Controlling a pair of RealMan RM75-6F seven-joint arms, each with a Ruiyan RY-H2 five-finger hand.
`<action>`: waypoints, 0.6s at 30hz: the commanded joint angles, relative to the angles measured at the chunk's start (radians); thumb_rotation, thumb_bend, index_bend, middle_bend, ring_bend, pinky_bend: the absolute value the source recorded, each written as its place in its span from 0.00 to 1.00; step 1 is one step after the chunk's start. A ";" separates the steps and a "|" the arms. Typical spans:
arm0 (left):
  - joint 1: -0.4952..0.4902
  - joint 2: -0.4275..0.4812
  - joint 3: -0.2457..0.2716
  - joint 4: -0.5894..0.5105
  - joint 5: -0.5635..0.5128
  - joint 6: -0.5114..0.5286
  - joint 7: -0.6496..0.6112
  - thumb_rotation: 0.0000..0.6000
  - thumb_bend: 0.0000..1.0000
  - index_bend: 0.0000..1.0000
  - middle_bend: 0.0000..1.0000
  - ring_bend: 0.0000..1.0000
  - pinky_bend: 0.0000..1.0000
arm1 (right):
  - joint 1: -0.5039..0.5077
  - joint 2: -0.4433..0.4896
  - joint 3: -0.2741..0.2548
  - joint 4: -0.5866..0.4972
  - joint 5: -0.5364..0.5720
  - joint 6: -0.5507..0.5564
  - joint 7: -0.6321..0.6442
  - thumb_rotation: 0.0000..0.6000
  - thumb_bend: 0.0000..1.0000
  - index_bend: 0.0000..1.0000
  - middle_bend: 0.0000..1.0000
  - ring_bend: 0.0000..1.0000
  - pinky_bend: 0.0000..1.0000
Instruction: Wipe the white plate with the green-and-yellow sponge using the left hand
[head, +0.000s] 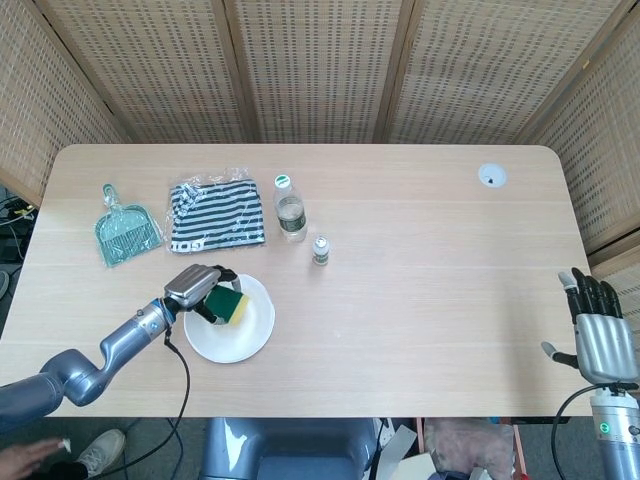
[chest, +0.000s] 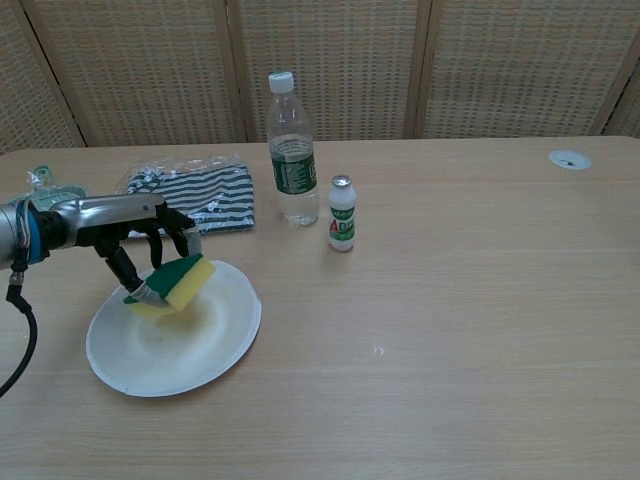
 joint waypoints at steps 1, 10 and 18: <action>-0.010 -0.034 0.010 0.047 0.007 -0.008 -0.063 1.00 0.15 0.50 0.38 0.29 0.41 | 0.000 0.000 0.000 -0.001 0.001 0.000 -0.001 1.00 0.00 0.00 0.00 0.00 0.00; -0.026 -0.063 0.022 0.087 0.006 -0.041 -0.173 1.00 0.15 0.50 0.38 0.30 0.41 | 0.000 0.000 0.001 -0.001 0.004 0.000 -0.003 1.00 0.00 0.00 0.00 0.00 0.00; -0.027 -0.080 0.039 0.124 0.021 -0.034 -0.242 1.00 0.15 0.50 0.38 0.30 0.41 | -0.001 0.000 0.001 -0.001 0.005 0.002 -0.002 1.00 0.00 0.00 0.00 0.00 0.00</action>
